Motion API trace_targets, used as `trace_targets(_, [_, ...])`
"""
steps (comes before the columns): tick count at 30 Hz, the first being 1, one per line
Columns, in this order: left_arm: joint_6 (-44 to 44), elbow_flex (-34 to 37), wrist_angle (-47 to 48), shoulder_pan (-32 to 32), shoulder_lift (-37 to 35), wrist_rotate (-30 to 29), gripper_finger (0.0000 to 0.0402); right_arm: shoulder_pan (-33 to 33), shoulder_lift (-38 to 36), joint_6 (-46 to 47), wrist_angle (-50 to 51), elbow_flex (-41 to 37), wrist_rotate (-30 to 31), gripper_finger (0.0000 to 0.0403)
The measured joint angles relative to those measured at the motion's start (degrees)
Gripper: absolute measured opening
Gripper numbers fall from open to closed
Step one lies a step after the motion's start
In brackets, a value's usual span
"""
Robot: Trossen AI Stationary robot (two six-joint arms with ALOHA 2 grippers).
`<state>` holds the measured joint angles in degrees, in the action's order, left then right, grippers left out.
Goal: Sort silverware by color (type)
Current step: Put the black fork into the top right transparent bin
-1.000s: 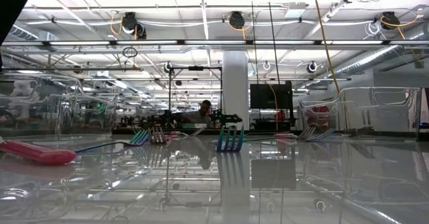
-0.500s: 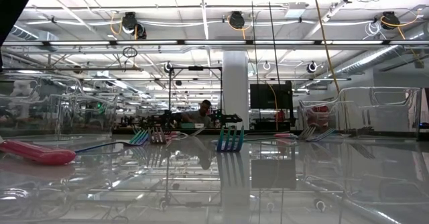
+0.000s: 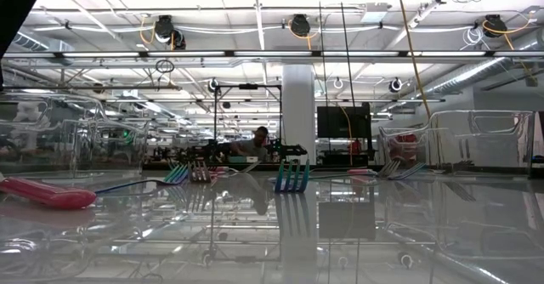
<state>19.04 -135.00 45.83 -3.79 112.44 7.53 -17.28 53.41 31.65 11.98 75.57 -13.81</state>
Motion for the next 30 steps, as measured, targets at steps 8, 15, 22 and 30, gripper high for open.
trace_targets(8, [3.7,0.0,2.4,-0.1,-0.2,0.0,0.0134,0.0,0.0,1.7,0.1,0.0,-0.3,0.0003])
trace_targets(15, [4.9,0.0,8.5,-0.1,-2.2,0.8,0.0147,-0.8,1.0,2.2,8.0,4.6,-2.0,0.0002])
trace_targets(22, [2.4,0.0,10.0,0.0,-3.8,1.0,0.0147,-4.1,6.1,-2.9,23.5,18.4,-4.8,0.0002])
trace_targets(30, [2.0,0.0,10.1,0.3,-4.0,1.3,0.0147,-8.9,12.0,-7.4,35.4,30.0,-10.5,0.0002])
